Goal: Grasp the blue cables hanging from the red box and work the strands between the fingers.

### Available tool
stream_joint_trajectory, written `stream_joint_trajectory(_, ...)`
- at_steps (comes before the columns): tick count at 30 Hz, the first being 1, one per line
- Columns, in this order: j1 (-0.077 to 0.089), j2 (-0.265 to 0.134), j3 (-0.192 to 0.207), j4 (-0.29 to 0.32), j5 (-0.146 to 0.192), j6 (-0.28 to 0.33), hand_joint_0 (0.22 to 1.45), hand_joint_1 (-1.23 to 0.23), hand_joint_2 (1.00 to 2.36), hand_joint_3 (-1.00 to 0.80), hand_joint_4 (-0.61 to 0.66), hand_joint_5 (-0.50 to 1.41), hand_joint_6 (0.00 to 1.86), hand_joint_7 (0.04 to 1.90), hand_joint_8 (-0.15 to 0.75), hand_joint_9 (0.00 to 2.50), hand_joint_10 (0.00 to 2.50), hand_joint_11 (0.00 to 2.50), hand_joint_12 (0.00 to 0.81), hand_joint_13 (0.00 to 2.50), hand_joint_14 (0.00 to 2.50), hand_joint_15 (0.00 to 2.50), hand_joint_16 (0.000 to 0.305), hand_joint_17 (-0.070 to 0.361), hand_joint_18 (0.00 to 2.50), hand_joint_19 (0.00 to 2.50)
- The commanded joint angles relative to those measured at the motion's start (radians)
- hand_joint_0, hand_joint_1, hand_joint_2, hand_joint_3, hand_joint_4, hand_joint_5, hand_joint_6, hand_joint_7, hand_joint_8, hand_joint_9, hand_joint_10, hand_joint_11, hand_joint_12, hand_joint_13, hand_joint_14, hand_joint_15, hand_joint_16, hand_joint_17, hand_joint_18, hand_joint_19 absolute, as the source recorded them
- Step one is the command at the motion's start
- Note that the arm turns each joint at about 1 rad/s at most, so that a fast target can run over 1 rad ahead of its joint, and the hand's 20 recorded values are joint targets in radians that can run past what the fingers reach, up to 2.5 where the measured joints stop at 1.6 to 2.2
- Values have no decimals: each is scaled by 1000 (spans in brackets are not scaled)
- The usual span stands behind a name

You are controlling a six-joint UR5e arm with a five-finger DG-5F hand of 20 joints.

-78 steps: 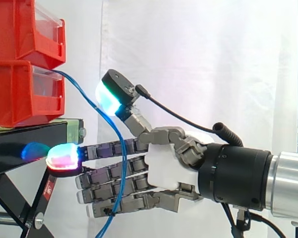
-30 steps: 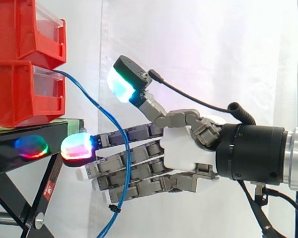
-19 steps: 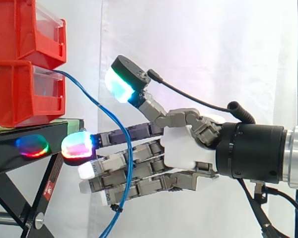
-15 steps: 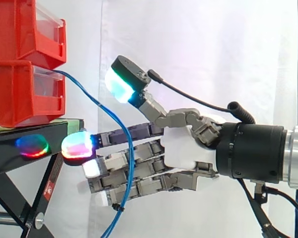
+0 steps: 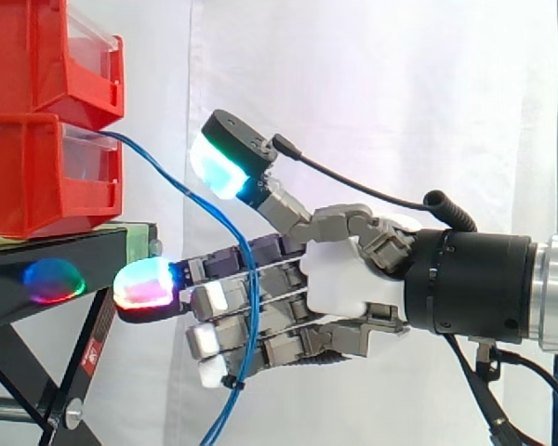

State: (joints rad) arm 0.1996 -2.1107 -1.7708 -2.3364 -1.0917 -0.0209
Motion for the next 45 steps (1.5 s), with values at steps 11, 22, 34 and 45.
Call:
stream_joint_trajectory(11, -2, 0, -1, 0, -19, 1, 740, -490, 1000, -1000, 315, 30, 8, 731, 420, 1169, 1, 1709, 493, 950, 1685, 1272, 67, 150, 1361, 1328)
stream_joint_trajectory(22, -5, 0, -1, 0, -22, -1, 740, -505, 1000, -1000, 329, 46, 9, 744, 411, 946, 1491, 1664, 496, 797, 2500, 1336, 59, 133, 1441, 1415)
stream_joint_trajectory(34, -5, 0, 1, -1, -20, 1, 744, -511, 1000, -1000, 350, 76, 9, 767, 421, 748, 2500, 2127, 513, 937, 2500, 1522, 60, 135, 1408, 917)
stream_joint_trajectory(45, -5, 1, 1, -12, -33, 22, 745, -510, 1000, -1000, 359, 83, 9, 773, 432, 784, 2500, 2411, 542, 1071, 2500, 1667, 63, 141, 1418, 767)
